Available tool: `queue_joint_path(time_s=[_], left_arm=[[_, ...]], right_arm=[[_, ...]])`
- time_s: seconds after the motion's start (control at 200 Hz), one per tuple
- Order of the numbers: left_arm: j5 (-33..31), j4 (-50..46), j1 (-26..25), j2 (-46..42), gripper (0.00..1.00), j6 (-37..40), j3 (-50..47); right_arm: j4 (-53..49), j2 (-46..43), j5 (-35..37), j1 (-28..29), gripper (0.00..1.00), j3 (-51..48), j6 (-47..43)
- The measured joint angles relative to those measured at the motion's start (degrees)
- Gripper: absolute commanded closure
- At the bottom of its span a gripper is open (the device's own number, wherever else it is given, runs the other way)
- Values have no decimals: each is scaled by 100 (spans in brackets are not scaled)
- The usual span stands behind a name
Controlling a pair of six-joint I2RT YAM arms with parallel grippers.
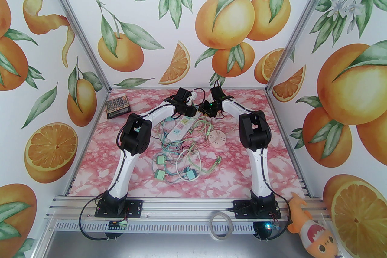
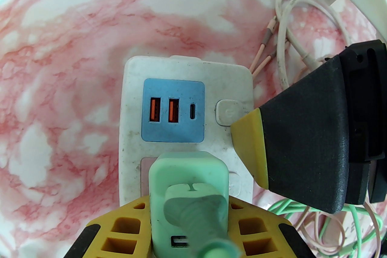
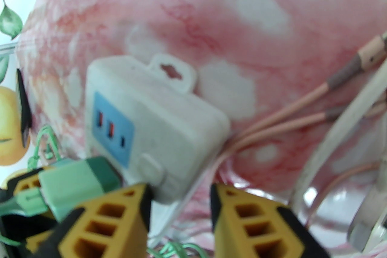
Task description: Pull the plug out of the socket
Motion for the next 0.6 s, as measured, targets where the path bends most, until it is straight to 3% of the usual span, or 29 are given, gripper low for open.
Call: queue_joint_path(time_s=[0.285,0.6], left_arm=[[170,7,46,0,84,-168,-2],[-754,173,-282,-188,85,317,-293]], right_arm=[[-61,-2,11,2,67,13,-278],[-184,-37,107,20,67,13,-367]])
